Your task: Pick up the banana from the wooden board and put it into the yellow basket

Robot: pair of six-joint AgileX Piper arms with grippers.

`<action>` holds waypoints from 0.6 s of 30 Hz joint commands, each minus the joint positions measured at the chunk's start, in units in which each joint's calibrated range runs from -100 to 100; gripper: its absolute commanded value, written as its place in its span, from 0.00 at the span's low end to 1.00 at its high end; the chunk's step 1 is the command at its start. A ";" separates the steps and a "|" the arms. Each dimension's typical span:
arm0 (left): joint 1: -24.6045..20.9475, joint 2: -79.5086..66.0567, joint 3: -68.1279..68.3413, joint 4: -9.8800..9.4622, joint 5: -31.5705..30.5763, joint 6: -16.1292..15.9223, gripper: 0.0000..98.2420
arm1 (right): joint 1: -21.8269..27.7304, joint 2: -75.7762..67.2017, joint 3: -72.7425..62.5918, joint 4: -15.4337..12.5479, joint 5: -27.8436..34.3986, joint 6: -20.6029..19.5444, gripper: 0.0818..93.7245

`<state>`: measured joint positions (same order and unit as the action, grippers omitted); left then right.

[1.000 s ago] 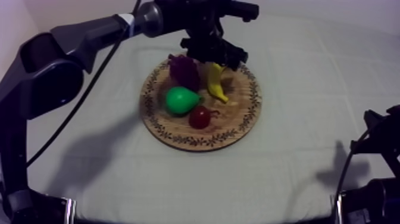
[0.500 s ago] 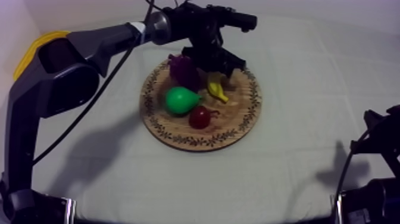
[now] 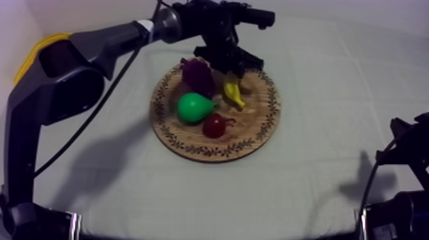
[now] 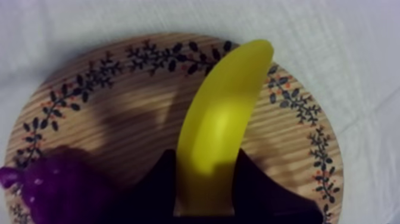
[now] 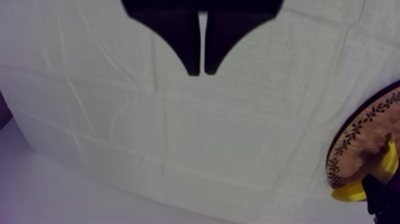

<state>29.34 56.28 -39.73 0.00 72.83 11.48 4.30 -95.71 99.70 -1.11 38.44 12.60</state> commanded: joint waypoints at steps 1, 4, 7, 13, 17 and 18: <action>-0.07 -3.57 1.55 -0.46 -0.05 0.26 0.23 | -0.01 -0.04 -0.03 0.01 0.02 0.02 0.01; -0.26 -9.38 4.48 -0.97 -0.03 0.71 0.23 | -0.01 -0.04 -0.03 0.01 0.02 0.02 0.01; -0.60 -15.92 7.43 -1.50 0.15 1.08 0.23 | -0.01 -0.04 -0.03 0.01 0.02 0.02 0.01; -2.05 -28.48 10.53 -4.10 3.49 1.71 0.24 | -0.01 -0.04 -0.03 0.01 0.02 0.02 0.01; -4.41 -35.53 11.31 -6.11 6.71 1.83 0.25 | -0.01 -0.04 -0.03 0.01 0.02 0.02 0.01; -5.21 -37.14 11.60 -6.54 7.31 1.79 0.25 | -0.01 -0.04 -0.03 0.01 0.02 0.02 0.01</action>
<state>25.17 23.86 -28.29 -6.06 79.60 13.30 4.30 -95.71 99.70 -1.11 38.44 12.60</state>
